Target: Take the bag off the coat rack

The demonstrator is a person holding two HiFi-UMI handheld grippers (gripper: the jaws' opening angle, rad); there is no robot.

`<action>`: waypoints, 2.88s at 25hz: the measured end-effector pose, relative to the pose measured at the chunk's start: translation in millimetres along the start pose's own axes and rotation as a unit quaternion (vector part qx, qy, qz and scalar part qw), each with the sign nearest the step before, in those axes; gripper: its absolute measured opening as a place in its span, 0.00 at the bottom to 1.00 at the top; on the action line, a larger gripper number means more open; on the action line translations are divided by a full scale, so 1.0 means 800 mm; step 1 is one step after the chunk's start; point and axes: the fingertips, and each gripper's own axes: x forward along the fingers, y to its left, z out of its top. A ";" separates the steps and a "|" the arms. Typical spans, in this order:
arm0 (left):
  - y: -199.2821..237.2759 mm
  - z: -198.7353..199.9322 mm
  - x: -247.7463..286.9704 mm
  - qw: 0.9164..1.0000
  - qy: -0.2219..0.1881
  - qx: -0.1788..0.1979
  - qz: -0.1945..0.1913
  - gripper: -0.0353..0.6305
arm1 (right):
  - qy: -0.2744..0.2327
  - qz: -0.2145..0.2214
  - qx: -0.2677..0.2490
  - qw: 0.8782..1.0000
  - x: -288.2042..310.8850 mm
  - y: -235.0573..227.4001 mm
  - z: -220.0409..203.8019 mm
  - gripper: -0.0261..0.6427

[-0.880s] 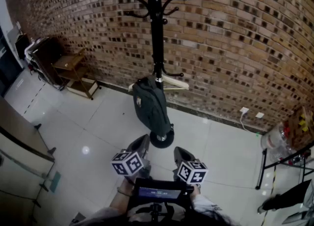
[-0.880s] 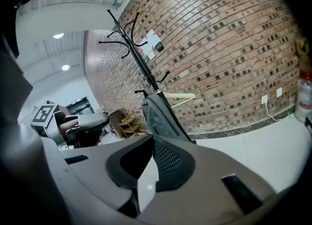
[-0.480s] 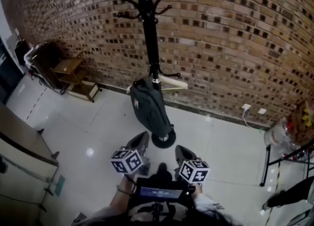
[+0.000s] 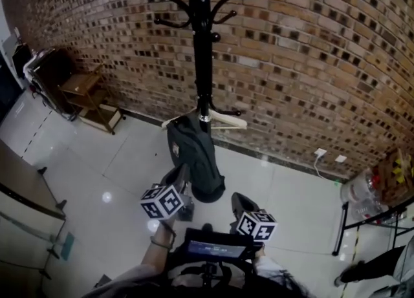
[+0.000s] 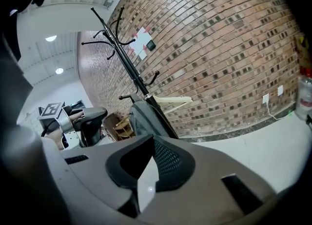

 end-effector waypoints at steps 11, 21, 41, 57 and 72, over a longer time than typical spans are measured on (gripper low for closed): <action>0.030 0.061 0.116 0.999 0.030 0.020 -0.036 0.28 | -0.004 -0.014 -0.023 1.000 0.089 0.007 0.063 0.05; 0.042 0.067 0.175 0.994 0.100 -0.019 -0.043 0.28 | 0.021 -0.023 -0.031 0.999 0.123 -0.002 0.073 0.05; 0.049 0.068 0.220 0.988 0.118 0.063 0.070 0.27 | 0.039 0.046 -0.123 0.991 0.174 0.012 0.163 0.05; 0.049 0.075 0.208 0.996 0.079 -0.048 0.005 0.12 | 0.059 0.071 -0.128 0.987 0.175 -0.002 0.159 0.05; 0.024 0.099 0.171 0.995 0.070 -0.063 -0.016 0.11 | 0.039 0.058 -0.074 0.995 0.188 -0.033 0.172 0.05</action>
